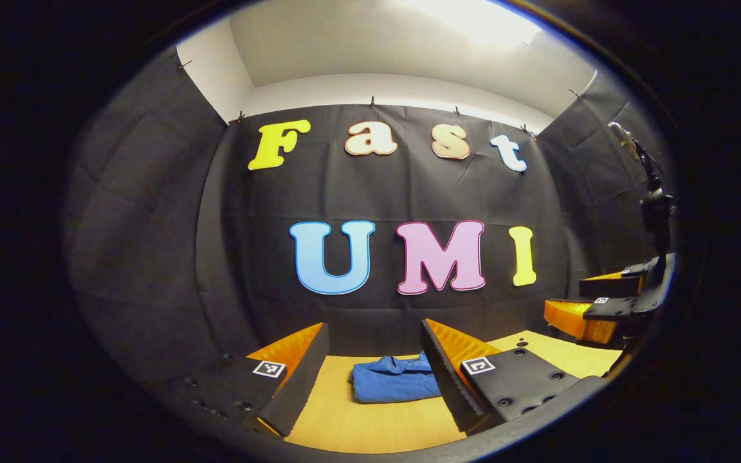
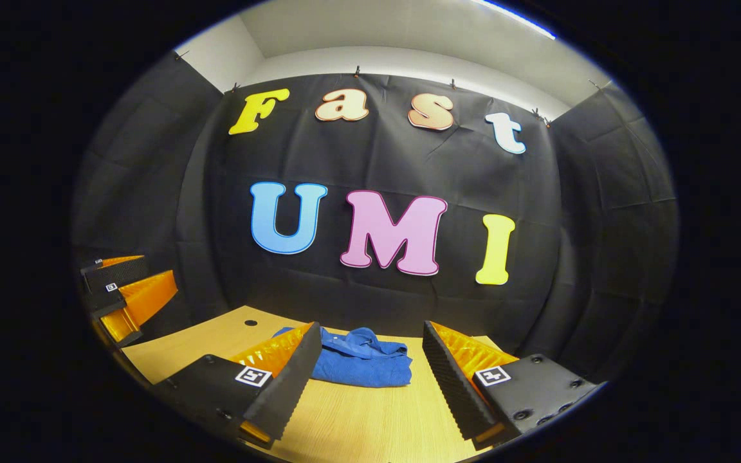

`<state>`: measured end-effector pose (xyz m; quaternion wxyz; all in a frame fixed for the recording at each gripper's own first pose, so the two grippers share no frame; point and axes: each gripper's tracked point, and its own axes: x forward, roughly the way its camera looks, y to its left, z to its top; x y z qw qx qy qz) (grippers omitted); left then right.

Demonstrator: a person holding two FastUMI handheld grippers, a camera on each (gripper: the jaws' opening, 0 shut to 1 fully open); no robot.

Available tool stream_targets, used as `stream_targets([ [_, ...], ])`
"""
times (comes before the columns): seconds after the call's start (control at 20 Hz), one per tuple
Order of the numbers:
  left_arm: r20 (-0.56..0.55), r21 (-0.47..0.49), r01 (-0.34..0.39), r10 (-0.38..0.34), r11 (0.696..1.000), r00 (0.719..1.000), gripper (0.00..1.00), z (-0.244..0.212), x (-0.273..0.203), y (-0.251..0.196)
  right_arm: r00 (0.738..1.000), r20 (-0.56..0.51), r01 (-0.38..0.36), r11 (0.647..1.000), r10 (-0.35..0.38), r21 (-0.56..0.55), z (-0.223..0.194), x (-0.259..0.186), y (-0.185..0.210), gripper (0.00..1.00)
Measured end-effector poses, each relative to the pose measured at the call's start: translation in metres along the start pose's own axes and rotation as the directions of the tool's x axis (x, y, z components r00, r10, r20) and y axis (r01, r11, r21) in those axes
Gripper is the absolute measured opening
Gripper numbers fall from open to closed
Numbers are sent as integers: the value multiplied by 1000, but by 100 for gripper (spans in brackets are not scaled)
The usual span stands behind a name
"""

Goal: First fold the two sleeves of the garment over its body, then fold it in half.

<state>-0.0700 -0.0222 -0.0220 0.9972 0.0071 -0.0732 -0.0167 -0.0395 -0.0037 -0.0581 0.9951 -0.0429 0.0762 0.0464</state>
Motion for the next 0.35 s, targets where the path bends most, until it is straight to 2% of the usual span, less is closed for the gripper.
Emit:
stream_targets([
  [0.1, 6, 1, 7, -7, 1000, 1000, 82, 4, 3, -6, 1000, -12, -15, 1000, 15, -10, -4, 1, 2, 99],
  [0.15, 6, 3, 14, -14, 1000, 1000, 79, 6, 4, -9, 1000, -16, -18, 1000, 18, -11, -5, 2, 2, 96],
  [0.2, 5, 7, 19, -19, 1000, 1000, 85, 6, 5, -11, 1000, -15, -21, 1000, 21, -6, -4, 1, 2, 99],
  [0.3, 6, 16, 30, -30, 999, 1000, 79, 7, 5, -14, 1000, -11, -17, 1000, 17, 2, -2, 1, 0, 99],
  [0.35, 7, 19, 37, -37, 999, 999, 82, 8, 4, -15, 1000, -13, -15, 1000, 15, 5, -2, 2, -1, 96],
])
